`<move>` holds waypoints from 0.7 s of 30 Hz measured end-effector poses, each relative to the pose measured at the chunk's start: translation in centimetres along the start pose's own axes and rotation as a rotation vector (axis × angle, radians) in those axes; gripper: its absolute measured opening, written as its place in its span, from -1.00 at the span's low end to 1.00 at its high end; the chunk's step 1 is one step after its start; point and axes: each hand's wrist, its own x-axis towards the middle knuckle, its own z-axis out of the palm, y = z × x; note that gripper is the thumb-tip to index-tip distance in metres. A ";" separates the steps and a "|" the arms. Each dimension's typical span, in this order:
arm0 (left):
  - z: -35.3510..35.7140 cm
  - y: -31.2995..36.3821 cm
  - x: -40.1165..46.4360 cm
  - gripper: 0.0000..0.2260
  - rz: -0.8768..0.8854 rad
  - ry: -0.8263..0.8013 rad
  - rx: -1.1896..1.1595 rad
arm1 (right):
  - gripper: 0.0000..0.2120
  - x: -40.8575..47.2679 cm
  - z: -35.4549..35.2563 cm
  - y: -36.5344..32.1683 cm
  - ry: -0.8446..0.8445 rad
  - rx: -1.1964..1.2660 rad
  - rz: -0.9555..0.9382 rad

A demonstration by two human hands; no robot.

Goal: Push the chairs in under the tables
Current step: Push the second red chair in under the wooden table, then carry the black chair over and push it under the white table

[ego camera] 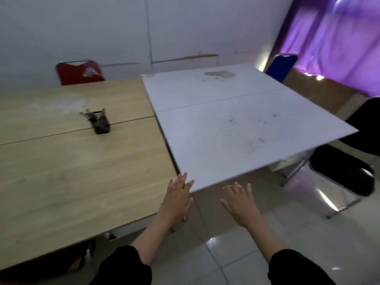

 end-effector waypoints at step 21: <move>11.2 28.9 33.6 -0.50 0.586 -0.205 -0.003 | -0.40 -3.8 -3.6 35.5 0.157 0.145 0.738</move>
